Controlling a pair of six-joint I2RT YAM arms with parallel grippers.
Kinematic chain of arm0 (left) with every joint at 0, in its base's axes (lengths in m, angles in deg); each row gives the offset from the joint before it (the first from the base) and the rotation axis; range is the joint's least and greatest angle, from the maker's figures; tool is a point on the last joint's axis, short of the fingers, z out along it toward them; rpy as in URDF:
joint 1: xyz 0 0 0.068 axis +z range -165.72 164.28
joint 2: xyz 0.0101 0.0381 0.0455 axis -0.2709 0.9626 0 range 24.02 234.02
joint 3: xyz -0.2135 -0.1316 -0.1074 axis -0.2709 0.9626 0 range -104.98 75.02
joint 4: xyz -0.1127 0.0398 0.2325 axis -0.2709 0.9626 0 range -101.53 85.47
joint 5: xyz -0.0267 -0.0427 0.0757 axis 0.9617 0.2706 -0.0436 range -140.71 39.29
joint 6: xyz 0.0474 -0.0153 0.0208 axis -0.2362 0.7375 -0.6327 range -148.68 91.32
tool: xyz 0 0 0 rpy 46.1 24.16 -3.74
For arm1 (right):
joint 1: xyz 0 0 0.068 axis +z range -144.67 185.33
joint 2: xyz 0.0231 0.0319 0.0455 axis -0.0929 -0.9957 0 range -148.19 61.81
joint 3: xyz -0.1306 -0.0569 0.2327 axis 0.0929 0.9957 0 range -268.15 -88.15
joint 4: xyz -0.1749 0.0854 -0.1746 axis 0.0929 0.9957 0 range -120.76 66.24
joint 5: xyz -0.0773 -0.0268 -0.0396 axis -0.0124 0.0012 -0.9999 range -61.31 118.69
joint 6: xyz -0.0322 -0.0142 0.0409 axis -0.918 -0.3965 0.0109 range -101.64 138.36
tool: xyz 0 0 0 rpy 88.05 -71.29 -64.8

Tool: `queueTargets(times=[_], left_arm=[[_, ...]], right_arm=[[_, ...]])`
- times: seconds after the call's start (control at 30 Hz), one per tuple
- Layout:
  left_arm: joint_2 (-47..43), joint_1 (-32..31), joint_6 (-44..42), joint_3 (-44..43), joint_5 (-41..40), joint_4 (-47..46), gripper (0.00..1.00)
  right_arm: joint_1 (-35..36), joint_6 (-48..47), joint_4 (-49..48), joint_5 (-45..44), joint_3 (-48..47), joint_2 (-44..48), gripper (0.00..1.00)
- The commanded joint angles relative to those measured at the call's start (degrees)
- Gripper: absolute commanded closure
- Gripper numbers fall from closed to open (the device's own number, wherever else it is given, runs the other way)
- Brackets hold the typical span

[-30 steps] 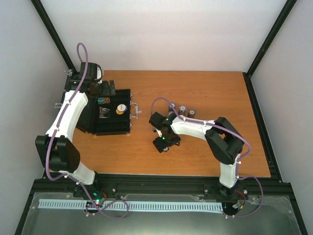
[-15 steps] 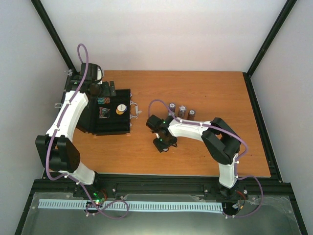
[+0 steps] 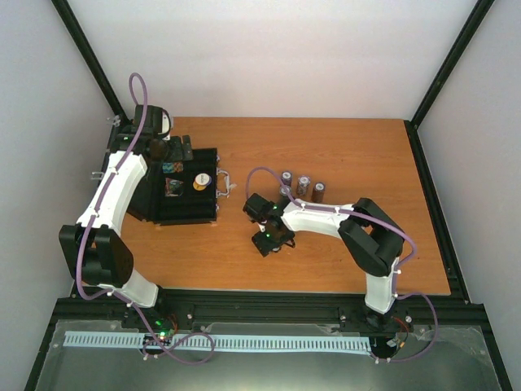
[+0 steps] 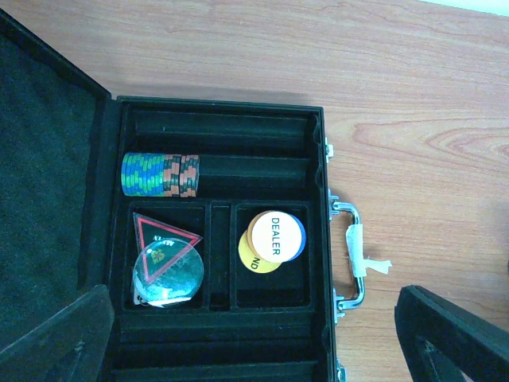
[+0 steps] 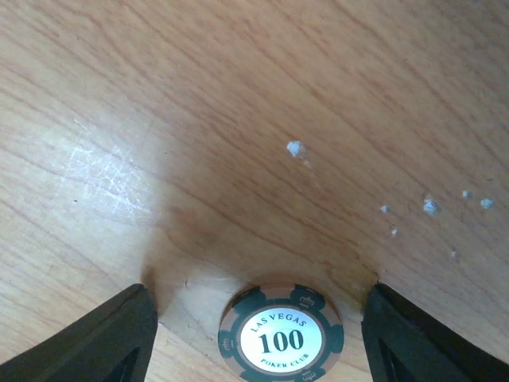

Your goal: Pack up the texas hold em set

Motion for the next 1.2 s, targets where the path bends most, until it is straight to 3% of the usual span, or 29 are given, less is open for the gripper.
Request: queueTargets(times=[0.0, 0.3, 0.43, 0.57, 1.17], left_arm=[[0.42, 0.45, -0.93, -0.23, 0.18, -0.28, 0.00], [1.04, 0.43, -0.98, -0.37, 0.14, -0.29, 0.00], [1.36, 0.39, -0.96, -0.70, 0.19, -0.29, 0.00], [1.84, 0.44, -0.93, -1.06, 0.36, -0.20, 0.00], [2.95, 0.40, -0.77, -1.58, 1.11, -0.02, 0.00]], right_arm=[[0.21, 0.51, 0.45, 2.38, 4.04, -3.98, 0.29], [0.29, 2.09, 3.20, -2.09, 4.50, -4.27, 0.27], [0.59, 2.48, 4.35, -4.31, 4.15, -3.80, 0.16], [0.82, 2.91, 5.11, -6.03, 3.82, -2.59, 0.14], [1.79, 5.26, 8.50, -5.30, 5.31, -1.04, 0.21]])
